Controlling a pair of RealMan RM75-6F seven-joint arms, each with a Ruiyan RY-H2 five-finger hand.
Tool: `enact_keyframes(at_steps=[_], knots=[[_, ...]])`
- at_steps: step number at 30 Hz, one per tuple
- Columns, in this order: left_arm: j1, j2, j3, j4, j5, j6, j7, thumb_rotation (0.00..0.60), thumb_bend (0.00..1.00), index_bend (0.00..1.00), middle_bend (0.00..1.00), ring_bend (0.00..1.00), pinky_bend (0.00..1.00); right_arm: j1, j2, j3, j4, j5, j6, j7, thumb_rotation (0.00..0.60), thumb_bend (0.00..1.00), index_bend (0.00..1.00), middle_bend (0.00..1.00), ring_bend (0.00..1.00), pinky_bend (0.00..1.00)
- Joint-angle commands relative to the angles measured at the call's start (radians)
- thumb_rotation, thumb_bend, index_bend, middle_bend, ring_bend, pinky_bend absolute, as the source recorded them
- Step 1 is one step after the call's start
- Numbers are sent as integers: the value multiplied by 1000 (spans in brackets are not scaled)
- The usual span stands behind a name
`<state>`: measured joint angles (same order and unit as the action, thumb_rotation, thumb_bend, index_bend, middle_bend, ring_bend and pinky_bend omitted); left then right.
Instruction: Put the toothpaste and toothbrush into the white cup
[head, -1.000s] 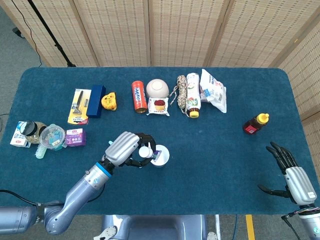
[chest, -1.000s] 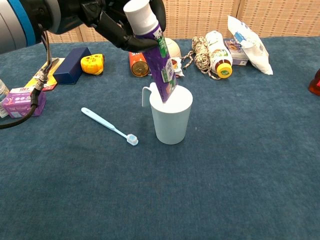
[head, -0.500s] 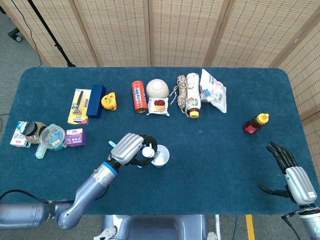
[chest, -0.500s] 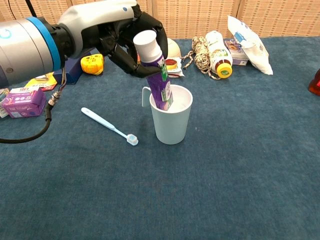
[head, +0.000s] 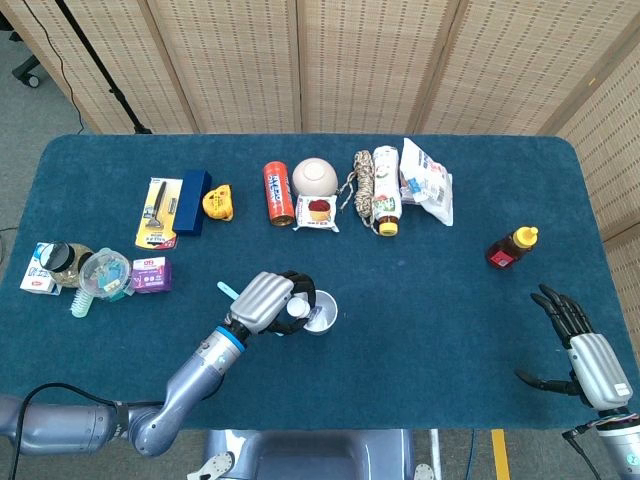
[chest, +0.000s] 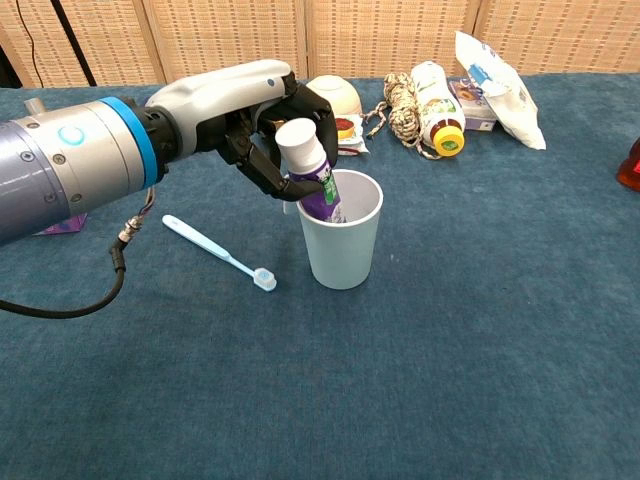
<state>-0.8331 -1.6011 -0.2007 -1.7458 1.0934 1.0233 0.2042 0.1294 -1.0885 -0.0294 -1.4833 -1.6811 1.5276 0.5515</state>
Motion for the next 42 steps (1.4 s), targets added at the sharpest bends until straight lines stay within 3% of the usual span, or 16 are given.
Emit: enact_keyframes(at_steps=[1, 9, 17, 19, 23, 27, 30, 32, 36, 42], knots=[[1, 1, 1, 1, -2, -5, 2, 600, 403, 558, 295, 263, 466, 1, 0, -1, 0, -1, -1, 1, 600, 0, 0, 0, 0, 0], [9, 21, -1, -18, 7, -22, -26, 600, 385, 253, 153, 194, 440, 0, 2, -1, -2, -2, 2, 1, 600, 0, 0, 0, 0, 0], [29, 60, 0, -47, 55, -16, -72, 600, 374, 170, 79, 140, 407, 0, 1, -2, -3, -3, 2, -2, 600, 0, 0, 0, 0, 0], [40, 96, 4, -63, 88, -17, -100, 600, 369, 136, 34, 89, 344, -1, 2, -2, -4, -3, 3, -2, 600, 0, 0, 0, 0, 0], [63, 162, 16, -65, 156, 0, -134, 600, 355, 52, 0, 0, 57, -2, 2, -1, -4, -2, 6, -1, 600, 0, 0, 0, 0, 0], [88, 248, 53, -48, 227, 3, -139, 600, 307, 11, 0, 0, 0, -1, 2, -2, -5, -4, 5, -4, 600, 0, 0, 0, 0, 0], [100, 323, 117, -4, 244, -39, -65, 600, 269, 35, 0, 0, 0, 0, -1, -5, -9, -11, 3, -14, 600, 0, 0, 0, 0, 0], [103, 332, 132, 18, 236, -56, -46, 600, 266, 89, 0, 0, 0, 1, -2, -6, -13, -14, 3, -20, 600, 0, 0, 0, 0, 0], [111, 307, 157, 90, 216, -81, -22, 600, 266, 184, 0, 0, 0, 0, -2, -8, -19, -18, 5, -28, 600, 0, 0, 0, 0, 0], [113, 230, 179, 219, 189, -123, 3, 600, 269, 233, 0, 0, 0, 1, -3, -8, -20, -15, 1, -32, 600, 0, 0, 0, 0, 0]])
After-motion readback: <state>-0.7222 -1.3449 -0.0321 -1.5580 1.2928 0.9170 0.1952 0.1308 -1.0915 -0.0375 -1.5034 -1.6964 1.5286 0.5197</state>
